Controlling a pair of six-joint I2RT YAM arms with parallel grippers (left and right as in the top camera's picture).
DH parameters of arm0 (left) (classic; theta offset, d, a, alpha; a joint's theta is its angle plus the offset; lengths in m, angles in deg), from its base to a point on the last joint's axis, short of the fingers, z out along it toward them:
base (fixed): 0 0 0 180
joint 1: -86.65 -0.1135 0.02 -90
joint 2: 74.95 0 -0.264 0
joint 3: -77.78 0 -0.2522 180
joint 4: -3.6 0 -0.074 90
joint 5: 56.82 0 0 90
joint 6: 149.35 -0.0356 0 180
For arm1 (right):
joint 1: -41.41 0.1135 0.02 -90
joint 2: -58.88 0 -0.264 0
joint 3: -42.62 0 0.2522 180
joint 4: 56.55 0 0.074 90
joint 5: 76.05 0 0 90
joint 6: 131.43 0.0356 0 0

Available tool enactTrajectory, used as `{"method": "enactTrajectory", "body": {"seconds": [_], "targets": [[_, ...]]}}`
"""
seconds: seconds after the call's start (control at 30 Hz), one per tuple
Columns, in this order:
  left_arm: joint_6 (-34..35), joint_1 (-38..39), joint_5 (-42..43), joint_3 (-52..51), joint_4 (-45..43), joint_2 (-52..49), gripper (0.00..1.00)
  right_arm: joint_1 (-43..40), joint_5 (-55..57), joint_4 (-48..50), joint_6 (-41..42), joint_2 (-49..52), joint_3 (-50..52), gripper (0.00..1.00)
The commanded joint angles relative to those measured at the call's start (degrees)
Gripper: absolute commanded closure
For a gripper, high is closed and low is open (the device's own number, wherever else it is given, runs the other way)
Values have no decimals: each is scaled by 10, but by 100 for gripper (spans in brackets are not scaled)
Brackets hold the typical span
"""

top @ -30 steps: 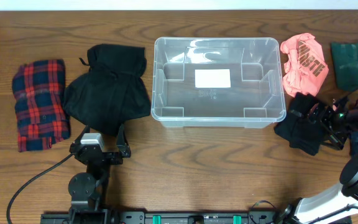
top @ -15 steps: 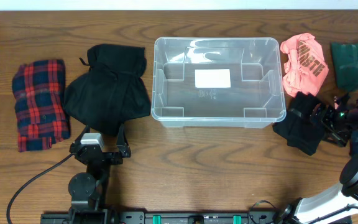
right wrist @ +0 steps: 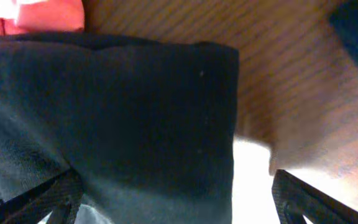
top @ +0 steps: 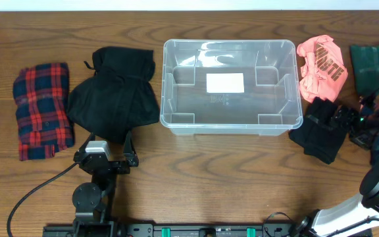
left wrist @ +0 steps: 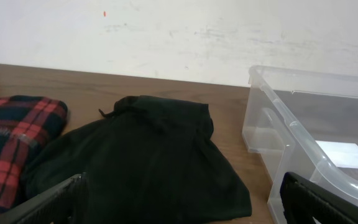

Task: Pack container
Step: 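Lower the right gripper onto the folded black garment and grasp it, then lift the black garment and carry it over the clear bin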

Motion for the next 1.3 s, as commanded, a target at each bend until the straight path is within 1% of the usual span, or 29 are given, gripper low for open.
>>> {"method": "enactTrajectory", "body": {"seconds": [0.0, 0.07, 0.13, 0.23, 0.3, 0.47, 0.5, 0.57, 0.6, 0.73, 0.77, 0.8, 0.83, 1.0, 1.03, 1.13, 1.17, 1.2, 1.27], "targets": [[-1, 2, 4, -8, 21, 3, 2, 4, 17, 20, 5, 2, 35, 5], [-1, 2, 4, -8, 21, 3, 2, 4, 17, 31, 9, 2, 44, 9], [-1, 2, 4, -8, 21, 3, 2, 4, 17, 31, 9, 2, 45, 22], [-1, 2, 4, -8, 21, 3, 2, 4, 17, 30, 9, 2, 45, 45], [-1, 2, 4, -8, 21, 3, 2, 4, 17, 29, 9, 2, 45, 49], [-1, 2, 4, -8, 21, 3, 2, 4, 27, 28, 9, 2, 45, 50], [-1, 2, 4, -8, 21, 3, 2, 4, 30, 28, 9, 2, 45, 47], [-1, 2, 4, -8, 21, 3, 2, 4, 49, 29, 27, 2, 48, 37], [-1, 2, 4, -8, 21, 3, 2, 4, 62, 29, 38, 2, 49, 33], [-1, 2, 4, -8, 21, 3, 2, 4, 91, 40, 50, 4, 58, 32], [-1, 2, 4, -8, 21, 3, 2, 4, 90, 42, 50, 4, 60, 34], [-1, 2, 4, -8, 21, 3, 2, 4, 90, 43, 50, 4, 62, 38], [-1, 2, 4, -8, 21, 3, 2, 4, 90, 45, 50, 4, 63, 45], [-1, 2, 4, -8, 21, 3, 2, 4, 90, 46, 50, 4, 63, 62], [-1, 2, 4, -8, 21, 3, 2, 4, 90, 45, 50, 4, 63, 67], [-1, 2, 4, -8, 21, 3, 2, 4, 90, 40, 50, 4, 63, 91], [-1, 2, 4, -8, 21, 3, 2, 4, 90, 36, 50, 4, 63, 96], [-1, 2, 4, -8, 21, 3, 2, 4, 90, 30, 50, 3, 60, 99], [-1, 2, 4, -8, 21, 3, 2, 4, 87, -1, 50, 2, 43, 99]]}}
